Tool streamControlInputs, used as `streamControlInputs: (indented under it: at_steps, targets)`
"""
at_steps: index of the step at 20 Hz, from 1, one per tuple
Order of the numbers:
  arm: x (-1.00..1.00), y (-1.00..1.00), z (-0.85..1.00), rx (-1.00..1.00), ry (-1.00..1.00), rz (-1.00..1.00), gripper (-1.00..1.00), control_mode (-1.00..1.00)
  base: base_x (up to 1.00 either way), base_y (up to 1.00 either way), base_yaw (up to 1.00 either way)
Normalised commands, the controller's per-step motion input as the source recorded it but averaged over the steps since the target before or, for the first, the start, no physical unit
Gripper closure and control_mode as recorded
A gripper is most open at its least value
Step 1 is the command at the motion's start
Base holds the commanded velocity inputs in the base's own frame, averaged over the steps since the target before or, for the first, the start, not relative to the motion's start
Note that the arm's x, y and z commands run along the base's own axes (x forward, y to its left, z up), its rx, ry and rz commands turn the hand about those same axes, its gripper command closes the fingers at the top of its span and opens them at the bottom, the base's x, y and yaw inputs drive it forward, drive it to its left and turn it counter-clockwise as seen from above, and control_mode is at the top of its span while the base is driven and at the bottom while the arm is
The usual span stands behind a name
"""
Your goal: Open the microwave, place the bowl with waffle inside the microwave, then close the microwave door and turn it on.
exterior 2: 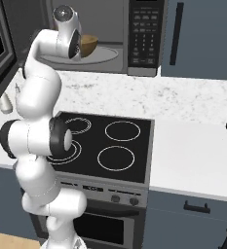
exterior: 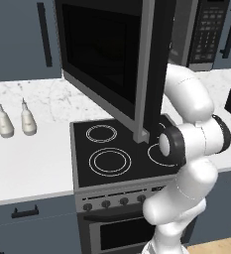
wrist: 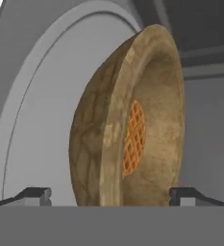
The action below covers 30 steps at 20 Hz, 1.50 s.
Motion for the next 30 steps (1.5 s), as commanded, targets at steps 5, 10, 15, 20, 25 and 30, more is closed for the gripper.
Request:
streamControlInputs:
  at_steps: [5,10,15,20,25,30]
  targets:
    - [-1.0,-0.33,-0.04,0.11,-0.01,0.05,-1.0,-1.0,0.0,0.0,0.0]
    - [-0.97,-0.24,-0.07,0.12,-0.09,0.3,-1.0,-1.0,0.0,0.0,0.0]
    - [-1.0,-0.41,0.01,0.1,-0.16,0.34,-1.0,-1.0,0.0,0.0,0.0]
    - [-1.0,-0.43,0.0,0.07,-0.09,0.48,-1.0,-1.0,0.0,0.0,0.0]
    - [-1.0,-0.02,0.0,0.0,-0.01,0.45,-1.0,-1.0,0.0,0.0,0.0]
    - [-1.0,0.0,0.0,0.0,0.0,0.39,-1.0,-1.0,0.0,0.0,0.0]
